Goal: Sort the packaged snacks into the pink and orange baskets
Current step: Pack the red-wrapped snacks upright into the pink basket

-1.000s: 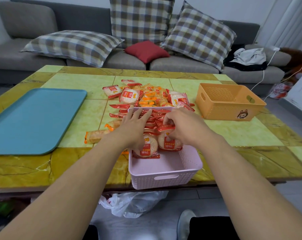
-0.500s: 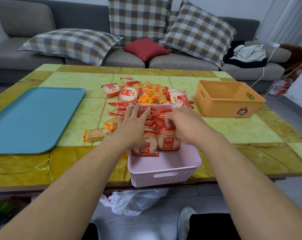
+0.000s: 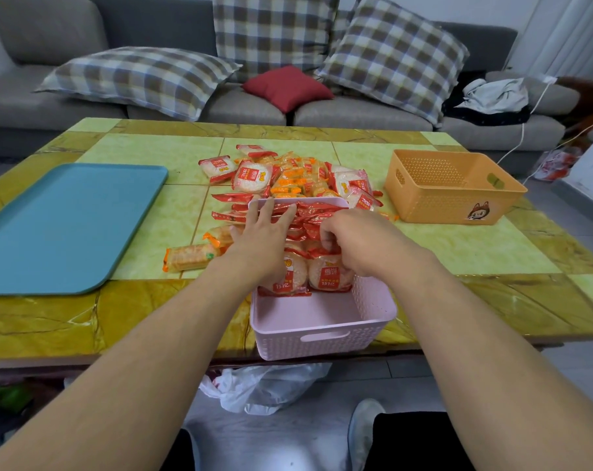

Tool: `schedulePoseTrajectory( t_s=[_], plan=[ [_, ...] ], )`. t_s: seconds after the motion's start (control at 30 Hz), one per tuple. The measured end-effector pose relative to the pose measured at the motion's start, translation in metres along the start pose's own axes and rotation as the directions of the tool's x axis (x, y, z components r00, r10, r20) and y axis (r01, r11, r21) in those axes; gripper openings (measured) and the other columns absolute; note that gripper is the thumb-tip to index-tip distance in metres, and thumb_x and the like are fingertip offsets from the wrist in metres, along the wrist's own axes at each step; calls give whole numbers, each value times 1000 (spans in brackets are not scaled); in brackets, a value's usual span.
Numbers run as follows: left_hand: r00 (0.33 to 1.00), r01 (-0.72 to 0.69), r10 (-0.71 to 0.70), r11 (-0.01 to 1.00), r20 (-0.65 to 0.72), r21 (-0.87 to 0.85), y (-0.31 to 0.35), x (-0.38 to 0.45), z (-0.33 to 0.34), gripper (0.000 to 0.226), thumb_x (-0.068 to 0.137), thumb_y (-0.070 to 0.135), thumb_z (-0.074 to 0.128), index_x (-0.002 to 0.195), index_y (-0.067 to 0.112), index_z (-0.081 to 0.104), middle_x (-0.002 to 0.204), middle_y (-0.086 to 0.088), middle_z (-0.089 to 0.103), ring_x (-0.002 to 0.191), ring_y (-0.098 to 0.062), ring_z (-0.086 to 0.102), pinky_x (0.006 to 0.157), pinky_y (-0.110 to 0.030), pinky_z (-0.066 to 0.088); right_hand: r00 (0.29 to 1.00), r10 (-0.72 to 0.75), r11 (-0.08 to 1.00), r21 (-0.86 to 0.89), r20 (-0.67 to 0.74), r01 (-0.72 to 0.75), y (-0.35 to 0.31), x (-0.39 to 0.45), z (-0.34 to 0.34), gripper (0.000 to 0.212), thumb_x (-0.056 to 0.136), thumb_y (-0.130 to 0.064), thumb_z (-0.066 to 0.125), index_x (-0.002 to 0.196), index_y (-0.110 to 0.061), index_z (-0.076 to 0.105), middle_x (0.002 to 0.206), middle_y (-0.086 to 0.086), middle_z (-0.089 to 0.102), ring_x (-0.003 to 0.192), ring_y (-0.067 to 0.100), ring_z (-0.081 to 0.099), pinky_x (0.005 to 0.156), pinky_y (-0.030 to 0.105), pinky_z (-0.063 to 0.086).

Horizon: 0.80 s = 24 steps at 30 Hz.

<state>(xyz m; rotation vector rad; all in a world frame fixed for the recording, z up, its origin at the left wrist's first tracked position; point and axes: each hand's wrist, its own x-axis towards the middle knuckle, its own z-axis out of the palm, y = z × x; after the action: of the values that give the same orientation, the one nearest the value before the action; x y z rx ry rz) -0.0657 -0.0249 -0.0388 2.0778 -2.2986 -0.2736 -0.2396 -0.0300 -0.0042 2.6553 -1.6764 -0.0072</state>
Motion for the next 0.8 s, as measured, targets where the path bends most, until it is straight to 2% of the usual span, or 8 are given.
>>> schedulePoseTrajectory(
  t_s=[0.13,0.3,0.47,0.53,0.57,0.63,0.73,0.8],
  plan=[
    [1000,4,-4,1000,18,-4,0,1,0,115,79,5,73,160,31,-4,168,-4,-13,153,-31,-21,117,-68,20,998,40,996,80,-39,-37,-2,-2,-5,30,77,-5,72,79,-34,63,83,-15,45,82,20,63,53,26,30],
    [1000,-4,5,1000,30,-17,-1,1,-1,113,79,7,74,161,30,0,168,-3,-12,153,-30,-20,117,-67,22,997,71,997,34,-24,-70,-14,-3,-1,27,80,-9,70,80,-36,71,103,3,66,93,27,66,62,26,34],
    [1000,-30,29,976,-7,-218,-4,-2,-2,106,76,18,73,160,34,11,169,0,0,154,-28,-14,121,-63,10,996,87,993,86,-1,-87,-13,-2,-15,25,82,-14,71,80,-39,65,96,-10,66,94,19,66,69,29,48],
    [999,-38,11,833,-52,-551,-11,-2,-8,102,69,26,73,157,36,23,167,-1,17,155,-28,3,121,-59,19,983,132,977,184,-131,-107,-18,3,-23,17,86,-22,71,84,-38,66,94,-13,68,92,15,65,73,31,52],
    [996,-42,-30,704,-88,-709,-15,-2,-10,97,67,28,72,155,35,31,161,-2,30,151,-30,22,116,-55,34,968,164,960,257,-192,-111,-21,6,-25,12,88,-24,70,88,-36,68,94,-14,69,91,13,64,75,32,53],
    [961,-71,-199,498,-194,-864,-27,1,-16,75,78,18,68,147,32,44,147,1,49,125,-22,56,89,-36,57,939,198,925,371,-283,-84,-30,19,-32,10,90,-25,68,93,-34,70,94,-15,70,88,11,64,80,34,53],
    [824,-85,-470,451,-317,-889,-50,8,-21,52,88,0,58,136,21,55,131,7,59,115,-8,54,83,-9,45,933,194,876,481,-302,-26,-44,49,-40,14,89,-21,69,98,-32,71,97,-14,70,89,12,64,82,34,52],
    [758,-31,-604,343,-246,-939,-68,14,-16,52,87,-4,55,134,18,57,131,4,60,118,-8,52,91,-16,45,954,143,863,505,-262,9,-57,76,-45,19,88,-23,72,106,-31,70,107,-10,70,98,15,64,87,34,52]
  ],
)
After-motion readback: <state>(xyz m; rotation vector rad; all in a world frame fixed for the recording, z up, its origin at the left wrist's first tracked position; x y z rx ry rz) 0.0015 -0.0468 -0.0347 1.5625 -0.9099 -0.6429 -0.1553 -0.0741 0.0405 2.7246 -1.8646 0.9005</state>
